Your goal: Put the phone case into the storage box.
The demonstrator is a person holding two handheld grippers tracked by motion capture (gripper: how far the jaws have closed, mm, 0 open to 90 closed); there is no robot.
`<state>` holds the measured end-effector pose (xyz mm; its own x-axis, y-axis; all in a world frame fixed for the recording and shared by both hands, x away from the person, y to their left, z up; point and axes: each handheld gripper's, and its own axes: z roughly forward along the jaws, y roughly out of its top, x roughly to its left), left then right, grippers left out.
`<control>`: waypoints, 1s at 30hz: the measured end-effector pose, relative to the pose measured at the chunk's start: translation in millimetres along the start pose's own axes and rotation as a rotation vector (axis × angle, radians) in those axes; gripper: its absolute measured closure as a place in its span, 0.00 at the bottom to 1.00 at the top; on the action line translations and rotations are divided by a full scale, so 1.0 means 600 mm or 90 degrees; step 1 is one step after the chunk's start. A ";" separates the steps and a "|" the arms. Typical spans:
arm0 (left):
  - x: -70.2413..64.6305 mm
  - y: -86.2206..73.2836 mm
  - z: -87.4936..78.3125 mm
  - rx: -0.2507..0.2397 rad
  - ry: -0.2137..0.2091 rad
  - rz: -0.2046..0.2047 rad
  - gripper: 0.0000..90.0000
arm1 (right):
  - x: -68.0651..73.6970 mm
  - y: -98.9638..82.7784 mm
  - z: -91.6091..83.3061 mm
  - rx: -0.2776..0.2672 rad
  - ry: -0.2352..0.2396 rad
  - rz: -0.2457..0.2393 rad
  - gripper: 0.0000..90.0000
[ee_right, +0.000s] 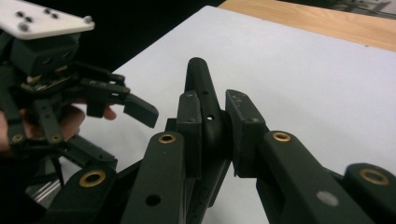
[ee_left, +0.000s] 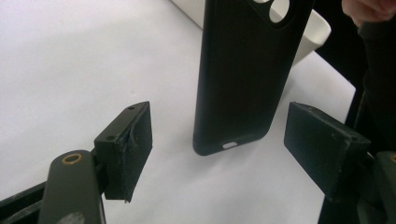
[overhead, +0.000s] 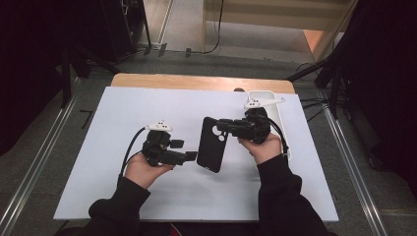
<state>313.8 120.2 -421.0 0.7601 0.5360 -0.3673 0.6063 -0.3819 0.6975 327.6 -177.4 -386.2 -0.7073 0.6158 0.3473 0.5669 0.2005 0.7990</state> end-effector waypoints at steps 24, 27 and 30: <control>0.006 0.022 -0.032 0.032 -0.051 0.101 0.32 | 0.005 0.006 -0.003 0.051 0.096 -0.119 0.83; 0.004 0.026 -0.037 0.032 -0.071 0.121 0.32 | 0.005 0.006 -0.002 0.056 0.111 -0.124 0.83; 0.003 0.034 -0.039 0.043 -0.089 0.123 0.32 | 0.007 0.006 0.000 0.061 0.127 -0.134 0.83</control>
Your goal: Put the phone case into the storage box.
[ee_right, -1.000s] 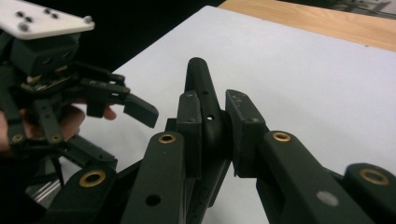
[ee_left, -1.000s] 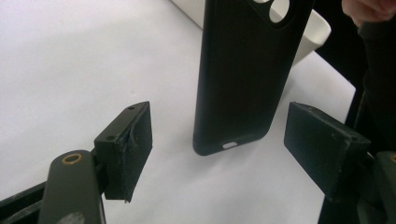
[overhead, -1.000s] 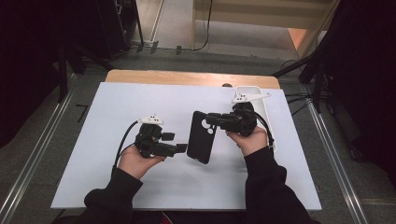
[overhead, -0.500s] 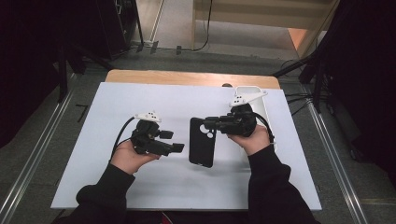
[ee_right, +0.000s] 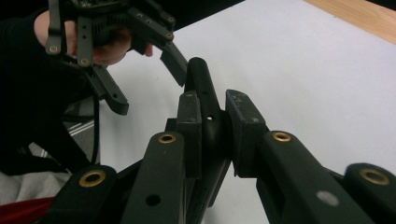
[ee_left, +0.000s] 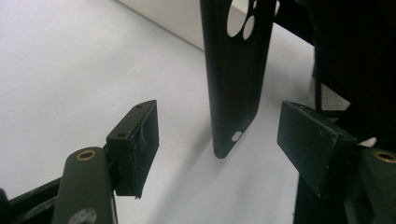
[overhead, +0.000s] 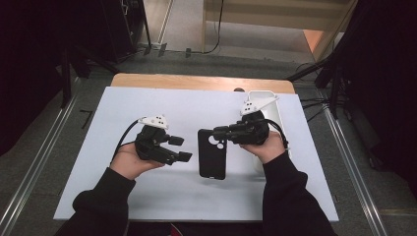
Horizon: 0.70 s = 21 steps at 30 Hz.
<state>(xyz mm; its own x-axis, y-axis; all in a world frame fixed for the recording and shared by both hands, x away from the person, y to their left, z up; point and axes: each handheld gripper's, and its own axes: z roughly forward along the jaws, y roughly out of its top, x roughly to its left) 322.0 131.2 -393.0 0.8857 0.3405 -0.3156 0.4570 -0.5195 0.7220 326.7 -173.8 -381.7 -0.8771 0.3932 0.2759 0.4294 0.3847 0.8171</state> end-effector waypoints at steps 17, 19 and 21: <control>0.009 0.024 -0.007 0.050 -0.046 0.011 0.36 | -0.003 0.006 0.030 0.033 0.066 -0.025 0.83; 0.010 0.026 -0.006 0.056 -0.049 0.012 0.36 | -0.004 0.007 0.032 0.037 0.076 -0.030 0.83; 0.011 0.029 -0.005 0.057 -0.053 0.017 0.36 | -0.004 0.010 0.034 0.039 0.086 -0.037 0.83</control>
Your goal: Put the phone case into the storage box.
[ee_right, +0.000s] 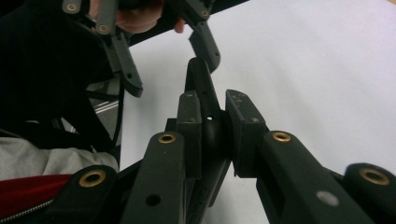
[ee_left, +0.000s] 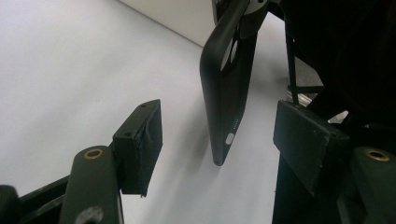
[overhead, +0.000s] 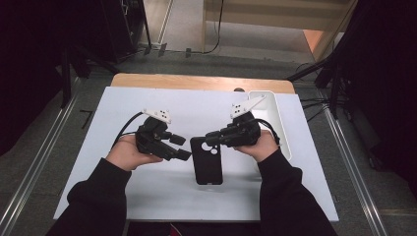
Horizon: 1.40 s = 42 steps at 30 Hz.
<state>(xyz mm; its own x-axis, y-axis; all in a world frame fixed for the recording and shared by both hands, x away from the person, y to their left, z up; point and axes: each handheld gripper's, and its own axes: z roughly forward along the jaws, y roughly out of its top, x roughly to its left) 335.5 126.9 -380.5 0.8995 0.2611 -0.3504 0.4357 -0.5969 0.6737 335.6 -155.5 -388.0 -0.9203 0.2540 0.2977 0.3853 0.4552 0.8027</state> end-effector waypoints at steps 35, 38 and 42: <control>-0.001 0.038 0.026 0.132 -0.058 0.037 0.79 | 0.011 0.009 0.031 0.043 0.072 -0.044 0.83; -0.002 0.039 0.025 0.131 -0.065 0.043 0.84 | 0.009 0.009 0.031 0.042 0.076 -0.043 0.83; -0.003 0.040 0.026 0.117 -0.061 0.067 0.87 | 0.005 0.008 0.030 0.036 0.082 -0.035 0.83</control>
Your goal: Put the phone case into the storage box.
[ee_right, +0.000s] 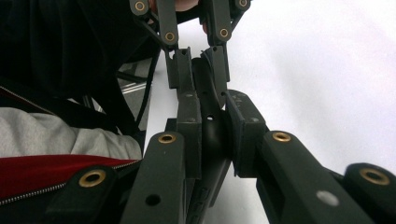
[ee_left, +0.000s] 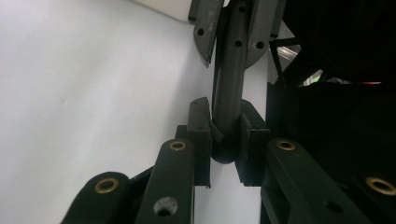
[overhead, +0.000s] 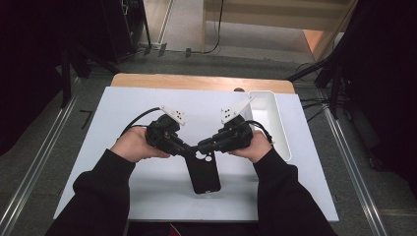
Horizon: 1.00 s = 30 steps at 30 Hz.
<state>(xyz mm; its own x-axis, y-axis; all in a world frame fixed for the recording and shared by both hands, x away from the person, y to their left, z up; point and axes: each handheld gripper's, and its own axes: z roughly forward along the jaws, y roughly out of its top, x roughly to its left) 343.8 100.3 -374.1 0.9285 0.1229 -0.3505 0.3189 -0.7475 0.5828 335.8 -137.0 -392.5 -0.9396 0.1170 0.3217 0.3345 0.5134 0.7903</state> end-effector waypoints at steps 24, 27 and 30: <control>-0.001 0.005 -0.016 -0.013 -0.006 -0.039 0.88 | -0.002 0.002 -0.020 -0.052 -0.035 0.047 0.56; 0.000 0.003 -0.022 -0.020 0.000 -0.050 0.88 | 0.001 0.003 -0.030 -0.067 -0.049 0.053 0.52; 0.002 0.003 -0.030 -0.014 0.009 -0.083 0.88 | 0.005 0.004 -0.033 -0.069 -0.075 0.053 0.48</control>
<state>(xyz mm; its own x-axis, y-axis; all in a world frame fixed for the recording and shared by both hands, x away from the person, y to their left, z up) 349.0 110.9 -360.6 0.8816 0.2273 -0.4136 0.4408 -0.7097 0.5496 335.1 -152.4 -379.4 -0.9081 0.2576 0.3301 0.4116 0.4044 0.8167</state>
